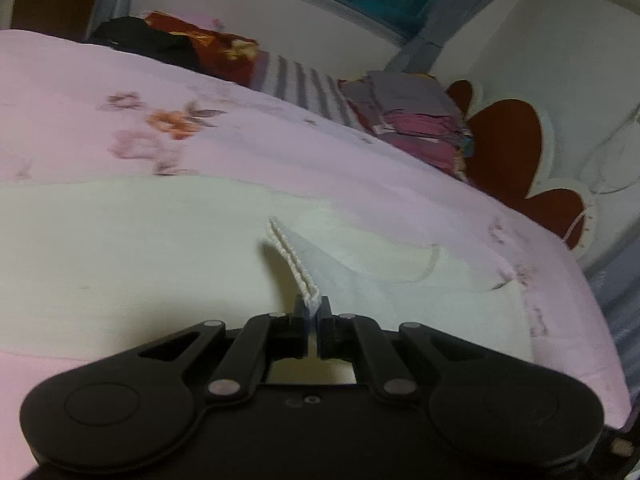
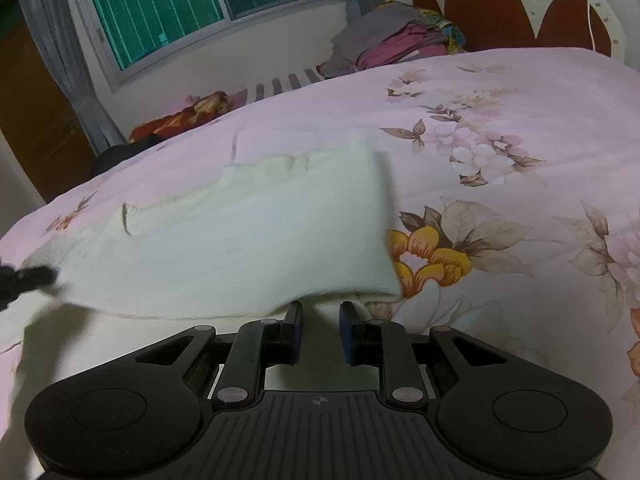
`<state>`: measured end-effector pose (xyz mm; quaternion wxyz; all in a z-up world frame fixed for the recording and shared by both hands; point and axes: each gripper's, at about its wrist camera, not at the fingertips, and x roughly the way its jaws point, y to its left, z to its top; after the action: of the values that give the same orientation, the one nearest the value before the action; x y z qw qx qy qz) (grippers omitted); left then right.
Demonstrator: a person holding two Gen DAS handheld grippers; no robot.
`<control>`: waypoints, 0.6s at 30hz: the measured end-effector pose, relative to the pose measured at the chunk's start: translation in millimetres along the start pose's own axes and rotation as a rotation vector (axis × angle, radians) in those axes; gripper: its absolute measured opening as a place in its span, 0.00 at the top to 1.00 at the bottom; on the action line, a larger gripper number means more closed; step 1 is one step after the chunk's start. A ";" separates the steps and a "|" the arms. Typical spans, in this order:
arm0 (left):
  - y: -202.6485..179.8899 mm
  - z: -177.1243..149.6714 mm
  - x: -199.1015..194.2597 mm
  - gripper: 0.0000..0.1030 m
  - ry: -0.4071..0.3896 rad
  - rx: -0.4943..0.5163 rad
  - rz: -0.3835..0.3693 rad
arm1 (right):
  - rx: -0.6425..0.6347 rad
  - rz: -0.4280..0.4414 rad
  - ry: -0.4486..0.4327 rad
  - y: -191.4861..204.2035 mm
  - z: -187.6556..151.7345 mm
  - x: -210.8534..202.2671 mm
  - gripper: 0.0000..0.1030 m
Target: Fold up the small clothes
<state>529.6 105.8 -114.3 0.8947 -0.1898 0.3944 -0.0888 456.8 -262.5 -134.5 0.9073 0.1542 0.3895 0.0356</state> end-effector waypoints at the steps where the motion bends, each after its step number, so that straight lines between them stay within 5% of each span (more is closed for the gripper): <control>1: 5.1 -0.1 -1.7 0.97 -0.003 -0.009 0.008 | 0.002 -0.003 -0.004 -0.3 -0.4 -0.6 0.80; 18: 28.8 -12.6 7.3 0.94 0.011 -0.021 0.060 | -0.037 -0.027 -0.005 1.9 3.0 -7.0 0.80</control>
<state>525.5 126.4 -138.8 0.8927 -0.1868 0.4059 -0.0590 454.1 -262.8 -127.1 0.9114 0.1321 0.3886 0.0303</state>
